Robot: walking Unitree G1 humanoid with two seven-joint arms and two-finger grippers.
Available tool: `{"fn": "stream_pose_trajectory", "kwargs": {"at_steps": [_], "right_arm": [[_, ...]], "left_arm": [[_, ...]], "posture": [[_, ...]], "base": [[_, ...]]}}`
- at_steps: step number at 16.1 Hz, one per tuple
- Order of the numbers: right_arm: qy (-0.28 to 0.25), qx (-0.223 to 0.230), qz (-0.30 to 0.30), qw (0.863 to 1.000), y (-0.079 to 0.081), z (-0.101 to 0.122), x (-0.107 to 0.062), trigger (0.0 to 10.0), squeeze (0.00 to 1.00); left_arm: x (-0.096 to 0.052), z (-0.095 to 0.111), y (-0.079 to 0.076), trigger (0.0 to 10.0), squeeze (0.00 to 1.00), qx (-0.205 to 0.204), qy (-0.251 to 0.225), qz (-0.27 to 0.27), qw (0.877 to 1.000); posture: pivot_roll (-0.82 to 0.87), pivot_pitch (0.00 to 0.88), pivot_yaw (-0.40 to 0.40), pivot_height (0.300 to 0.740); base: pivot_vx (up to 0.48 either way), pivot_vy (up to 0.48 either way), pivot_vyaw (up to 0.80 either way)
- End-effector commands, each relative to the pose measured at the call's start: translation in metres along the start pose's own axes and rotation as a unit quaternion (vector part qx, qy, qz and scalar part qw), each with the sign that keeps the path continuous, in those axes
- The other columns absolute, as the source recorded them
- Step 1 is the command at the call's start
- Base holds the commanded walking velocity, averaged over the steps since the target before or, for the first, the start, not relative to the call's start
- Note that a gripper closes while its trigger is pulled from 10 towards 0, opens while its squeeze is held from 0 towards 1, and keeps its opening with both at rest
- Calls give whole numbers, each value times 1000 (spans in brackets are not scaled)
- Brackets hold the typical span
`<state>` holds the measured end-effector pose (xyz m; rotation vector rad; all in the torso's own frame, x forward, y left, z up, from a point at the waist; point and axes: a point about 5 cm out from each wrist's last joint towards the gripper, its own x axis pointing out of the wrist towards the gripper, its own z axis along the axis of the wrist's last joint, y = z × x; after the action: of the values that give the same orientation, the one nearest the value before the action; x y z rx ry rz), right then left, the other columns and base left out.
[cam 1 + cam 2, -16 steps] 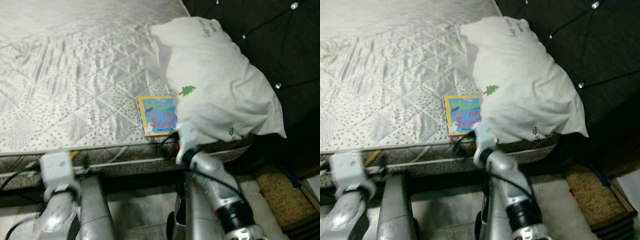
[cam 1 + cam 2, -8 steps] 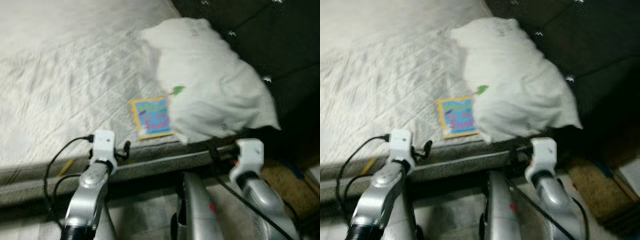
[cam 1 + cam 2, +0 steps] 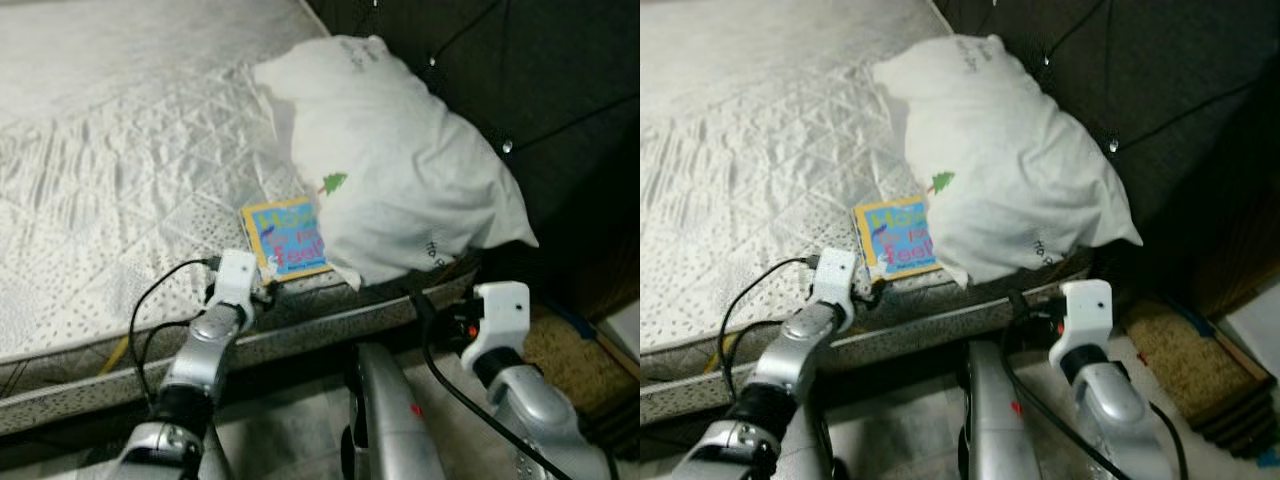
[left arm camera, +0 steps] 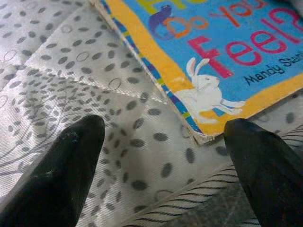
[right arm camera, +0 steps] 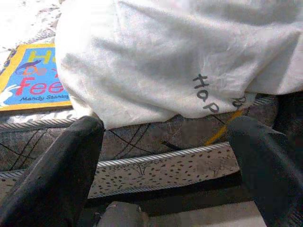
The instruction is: Clean up the room
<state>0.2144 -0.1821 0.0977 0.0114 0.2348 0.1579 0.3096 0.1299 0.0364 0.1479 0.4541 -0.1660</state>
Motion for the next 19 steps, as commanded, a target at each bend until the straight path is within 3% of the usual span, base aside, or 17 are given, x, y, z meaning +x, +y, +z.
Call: {"fn": "stream_pose_trajectory", "kwargs": {"at_steps": [1,5,10,15,19], "right_arm": [[4,-1,1,1000,-2,2,-4,10000,0],[14,-6,4,1000,-3,2,-9,10000,0],[17,-11,12,1000,-2,3,-6,10000,0],[15,-15,16,1000,-3,3,2,10000,0],[9,-14,20,1000,-1,3,11,10000,0]], "left_arm": [[4,-1,0,10000,0,4,3,6,1000],[10,-8,4,10000,0,11,25,21,999],[12,-6,14,10000,0,0,16,43,999],[10,9,9,10000,0,-21,-29,51,998],[-10,26,5,10000,0,-39,-99,77,991]], "posture": [[-145,82,-55,526],[-157,97,-60,526],[-145,99,-67,526],[-127,83,-69,526],[-96,62,-74,526]], "base": [[0,0,0],[0,0,0],[0,0,0],[0,0,0],[0,0,0]]}}
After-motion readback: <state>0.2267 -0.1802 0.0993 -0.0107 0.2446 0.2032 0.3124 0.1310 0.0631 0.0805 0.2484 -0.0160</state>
